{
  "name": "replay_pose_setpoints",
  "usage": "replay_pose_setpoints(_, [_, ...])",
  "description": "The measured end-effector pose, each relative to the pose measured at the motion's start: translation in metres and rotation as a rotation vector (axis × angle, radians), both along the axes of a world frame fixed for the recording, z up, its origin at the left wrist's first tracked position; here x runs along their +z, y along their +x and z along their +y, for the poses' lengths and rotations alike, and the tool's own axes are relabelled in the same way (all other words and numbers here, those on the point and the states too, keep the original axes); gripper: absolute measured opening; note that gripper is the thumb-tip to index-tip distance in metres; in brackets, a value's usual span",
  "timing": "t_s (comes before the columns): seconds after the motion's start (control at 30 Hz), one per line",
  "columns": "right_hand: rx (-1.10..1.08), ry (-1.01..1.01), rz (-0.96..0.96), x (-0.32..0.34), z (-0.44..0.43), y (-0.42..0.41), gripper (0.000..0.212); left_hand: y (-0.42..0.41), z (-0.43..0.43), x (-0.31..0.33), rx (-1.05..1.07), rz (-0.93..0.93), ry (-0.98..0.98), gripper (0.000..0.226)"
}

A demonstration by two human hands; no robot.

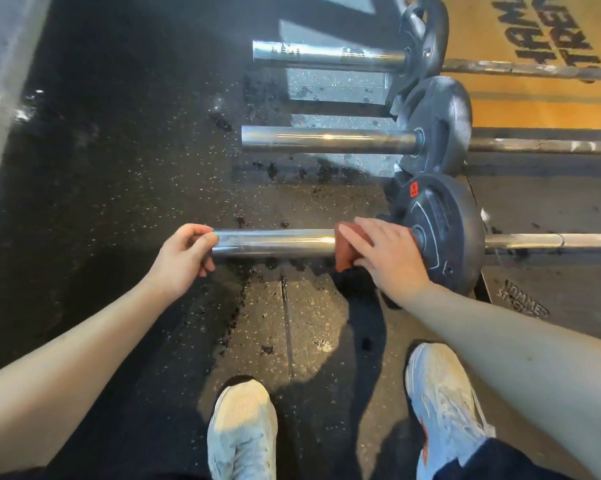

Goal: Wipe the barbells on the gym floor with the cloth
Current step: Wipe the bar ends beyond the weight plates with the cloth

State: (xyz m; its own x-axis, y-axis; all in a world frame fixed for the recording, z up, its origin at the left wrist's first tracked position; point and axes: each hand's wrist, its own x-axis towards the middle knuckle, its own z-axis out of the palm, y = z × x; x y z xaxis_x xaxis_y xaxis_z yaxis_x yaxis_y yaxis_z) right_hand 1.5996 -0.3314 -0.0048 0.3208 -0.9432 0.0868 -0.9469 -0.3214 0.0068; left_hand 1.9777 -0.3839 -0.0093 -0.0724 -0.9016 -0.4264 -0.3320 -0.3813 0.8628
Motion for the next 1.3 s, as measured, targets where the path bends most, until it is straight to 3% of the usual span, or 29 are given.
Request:
replay_pose_setpoints(0.23, [-0.235, 0.043, -0.089, 0.004, 0.006, 0.03, 0.064, -0.002, 0.005, -0.001, 0.013, 0.06, 0.018, 0.015])
replay_pose_setpoints(0.53, [-0.031, 0.108, -0.216, 0.005, -0.025, 0.174, 0.068, 0.0, 0.008, 0.011, 0.018, 0.011, 0.017, 0.019])
replay_pose_setpoints(0.6, [-0.021, 0.139, -0.221, 0.006, -0.032, 0.188, 0.07, -0.002, 0.009, 0.016, 0.065, -0.076, -0.062, 0.025])
replay_pose_setpoints(0.7, [0.046, 0.254, -0.257, 0.013, -0.039, 0.179, 0.083, -0.008, 0.007, 0.023, 0.043, -0.3, -0.392, 0.026])
replay_pose_setpoints(0.77, [0.037, 0.253, -0.351, 0.02, -0.035, 0.158, 0.088, -0.018, 0.003, 0.025, -0.098, -0.408, -0.568, 0.031])
replay_pose_setpoints(0.87, [-0.105, 0.145, -0.38, 0.021, -0.02, 0.109, 0.076, -0.042, -0.007, 0.026, -0.399, -0.567, -0.746, 0.048])
replay_pose_setpoints(1.03, [-0.202, 0.153, -0.374, 0.013, 0.002, 0.069, 0.066, -0.088, -0.013, 0.017, -0.851, -0.793, -0.758, 0.073])
replay_pose_setpoints(1.3, [-0.209, 0.082, -0.339, 0.014, 0.0, 0.08, 0.072, -0.055, -0.005, -0.003, -0.802, -1.075, -0.871, 0.068])
